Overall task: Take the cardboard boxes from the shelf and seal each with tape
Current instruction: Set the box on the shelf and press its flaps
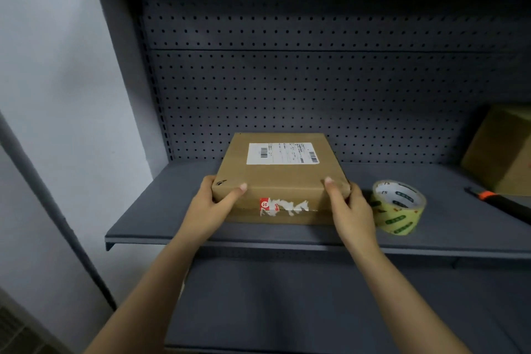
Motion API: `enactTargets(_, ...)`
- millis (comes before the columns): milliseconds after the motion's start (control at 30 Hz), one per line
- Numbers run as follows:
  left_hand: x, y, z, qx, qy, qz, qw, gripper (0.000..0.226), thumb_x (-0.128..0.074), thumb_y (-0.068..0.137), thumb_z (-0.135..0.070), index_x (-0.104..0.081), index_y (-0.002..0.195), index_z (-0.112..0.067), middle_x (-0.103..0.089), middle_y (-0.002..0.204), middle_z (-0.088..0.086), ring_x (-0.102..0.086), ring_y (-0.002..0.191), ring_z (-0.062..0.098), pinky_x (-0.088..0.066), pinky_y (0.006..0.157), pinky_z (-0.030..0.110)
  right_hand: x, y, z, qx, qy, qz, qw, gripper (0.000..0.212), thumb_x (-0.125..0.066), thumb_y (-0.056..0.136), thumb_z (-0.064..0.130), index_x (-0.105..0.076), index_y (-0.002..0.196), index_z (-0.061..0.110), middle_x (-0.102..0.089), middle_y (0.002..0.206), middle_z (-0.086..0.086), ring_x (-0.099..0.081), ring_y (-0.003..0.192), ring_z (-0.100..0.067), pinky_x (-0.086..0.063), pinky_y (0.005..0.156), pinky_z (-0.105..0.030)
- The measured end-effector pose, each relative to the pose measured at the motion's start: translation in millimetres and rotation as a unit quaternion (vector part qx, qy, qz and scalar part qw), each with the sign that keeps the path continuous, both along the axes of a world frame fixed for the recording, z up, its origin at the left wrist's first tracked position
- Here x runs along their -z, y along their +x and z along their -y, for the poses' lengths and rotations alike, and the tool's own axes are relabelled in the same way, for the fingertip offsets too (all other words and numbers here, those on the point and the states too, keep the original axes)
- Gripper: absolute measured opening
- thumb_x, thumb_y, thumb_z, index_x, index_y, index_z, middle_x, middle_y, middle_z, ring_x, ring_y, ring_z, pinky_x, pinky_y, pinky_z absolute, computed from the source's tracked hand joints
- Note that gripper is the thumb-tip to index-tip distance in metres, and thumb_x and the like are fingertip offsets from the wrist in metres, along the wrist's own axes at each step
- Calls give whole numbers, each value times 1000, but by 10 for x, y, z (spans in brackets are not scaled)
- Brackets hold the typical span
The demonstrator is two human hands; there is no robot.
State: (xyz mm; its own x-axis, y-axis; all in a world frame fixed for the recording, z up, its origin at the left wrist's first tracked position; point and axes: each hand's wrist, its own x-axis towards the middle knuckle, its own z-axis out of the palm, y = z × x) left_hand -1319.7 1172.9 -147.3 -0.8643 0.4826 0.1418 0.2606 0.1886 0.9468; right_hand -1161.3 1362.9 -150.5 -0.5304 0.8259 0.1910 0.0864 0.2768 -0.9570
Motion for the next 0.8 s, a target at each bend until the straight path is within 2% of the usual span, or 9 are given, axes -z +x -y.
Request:
enactTargets(100, 28, -69, 28, 5, 13, 0, 1000, 52, -69, 83, -54, -50, 125, -30, -60, 113, -17, -60, 100, -1, -47, 76, 18, -5, -23, 15, 12, 13, 6, 1000, 38, -54, 92, 56, -54, 117, 27, -58, 100, 20, -55, 94, -5, -40, 72, -21)
enactTargets(200, 112, -125, 51, -16, 48, -67, 996, 68, -77, 74, -56, -47, 130, -32, -49, 127, -16, -53, 114, -1, -45, 93, 21, -15, -36, 39, 26, 28, -4, 999, 57, -56, 92, 54, -45, 138, 22, -57, 114, 11, -52, 103, -9, -39, 80, -22)
enactTargets(333, 118, -181, 92, -10, 66, -135, 989, 52, -81, 73, -46, -55, 116, -32, -51, 119, -16, -52, 112, -6, -44, 90, 11, -72, -68, 83, 51, 60, -17, 997, 51, -60, 94, 40, -45, 137, 20, -56, 113, 9, -53, 95, -3, -37, 68, -7)
enactTargets(467, 123, -269, 116, 9, 62, -169, 984, 48, -81, 73, -46, -60, 111, -26, -53, 115, -10, -52, 107, -13, -44, 85, 2, -96, -90, 96, 64, 53, -16, 996, 49, -61, 93, 39, -47, 136, 21, -57, 115, 7, -54, 98, -8, -38, 69, -10)
enactTargets(567, 125, -300, 130, 21, 51, -187, 981, 50, -80, 73, -48, -58, 112, -26, -52, 114, -11, -50, 105, -17, -43, 81, 0, -110, -78, 108, 75, 64, -5, 995, 50, -63, 92, 41, -49, 135, 20, -58, 116, 7, -55, 103, -10, -41, 75, -18)
enactTargets(633, 132, -313, 159, 26, 56, -200, 978, 49, -79, 73, -49, -57, 112, -26, -51, 114, -12, -52, 107, -10, -45, 85, 5, -129, -81, 115, 106, 119, 13, 987, 48, -65, 91, 36, -52, 133, 17, -57, 120, 3, -54, 109, -13, -42, 85, -24)
enactTargets(700, 150, -324, 197, 32, 77, -242, 967, 41, -78, 77, -43, -60, 108, -25, -53, 111, -10, -54, 108, -4, -48, 91, 12, -180, -93, 163, 139, 241, 51, 959, 40, -67, 89, 27, -57, 125, 13, -56, 121, -1, -49, 114, -18, -39, 91, -28)
enactTargets(800, 162, -347, 261, 46, 101, -281, 953, 25, -74, 84, -33, -65, 104, -22, -55, 107, -15, -58, 106, 1, -51, 94, 20, -290, -167, 324, 119, 378, 68, 916, 20, -67, 86, 17, -66, 106, 14, -60, 108, 1, -49, 109, -20, -35, 87, -26)
